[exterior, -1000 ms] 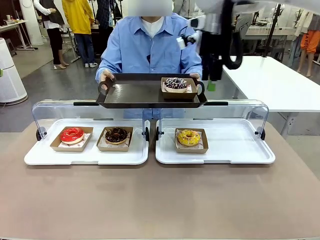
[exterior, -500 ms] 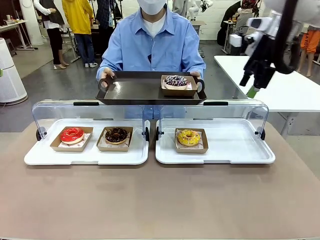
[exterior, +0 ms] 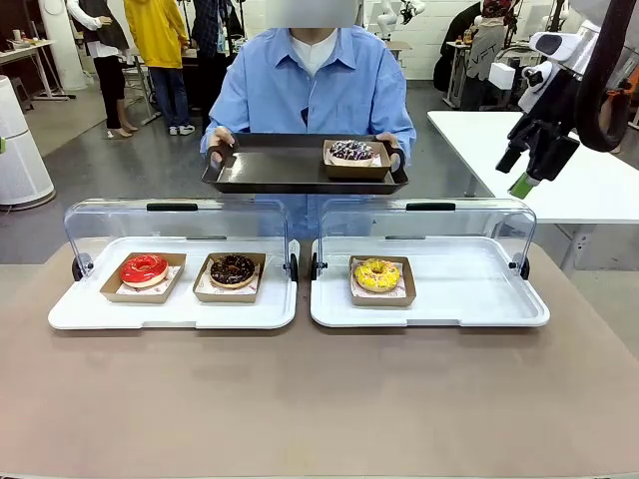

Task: Provide the desired donut to the person.
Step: Place the picked Paper togo box onto the Handle tray extended by the person, then pick up and lift the Paper togo box containing the Donut pointed at by the person.

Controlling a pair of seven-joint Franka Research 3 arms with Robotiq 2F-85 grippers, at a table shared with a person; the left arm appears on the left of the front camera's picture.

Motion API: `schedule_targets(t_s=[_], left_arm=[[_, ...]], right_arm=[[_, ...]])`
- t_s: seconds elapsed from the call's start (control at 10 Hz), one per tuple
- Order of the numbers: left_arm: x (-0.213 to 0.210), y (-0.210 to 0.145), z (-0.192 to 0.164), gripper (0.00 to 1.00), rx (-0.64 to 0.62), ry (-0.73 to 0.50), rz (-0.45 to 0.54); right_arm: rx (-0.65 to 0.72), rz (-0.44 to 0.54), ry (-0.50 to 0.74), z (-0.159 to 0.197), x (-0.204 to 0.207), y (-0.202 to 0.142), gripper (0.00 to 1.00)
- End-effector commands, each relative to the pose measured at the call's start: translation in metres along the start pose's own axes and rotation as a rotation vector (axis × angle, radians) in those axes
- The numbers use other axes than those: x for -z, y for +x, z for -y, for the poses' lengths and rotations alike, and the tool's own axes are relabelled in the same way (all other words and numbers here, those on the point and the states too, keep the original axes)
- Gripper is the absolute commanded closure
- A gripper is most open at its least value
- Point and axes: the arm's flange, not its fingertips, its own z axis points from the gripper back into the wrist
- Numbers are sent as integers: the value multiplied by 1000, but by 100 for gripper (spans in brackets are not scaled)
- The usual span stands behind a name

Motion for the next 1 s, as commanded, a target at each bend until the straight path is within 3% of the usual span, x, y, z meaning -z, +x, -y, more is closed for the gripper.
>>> schedule_targets(t_s=[0.0, 0.9], left_arm=[[-1, 1, 2, 0, 4, -2, 5], [-1, 1, 2, 0, 4, -2, 5]], right_arm=[[13, 6, 14, 0, -1, -6, 0], [13, 6, 14, 0, -1, -6, 0]])
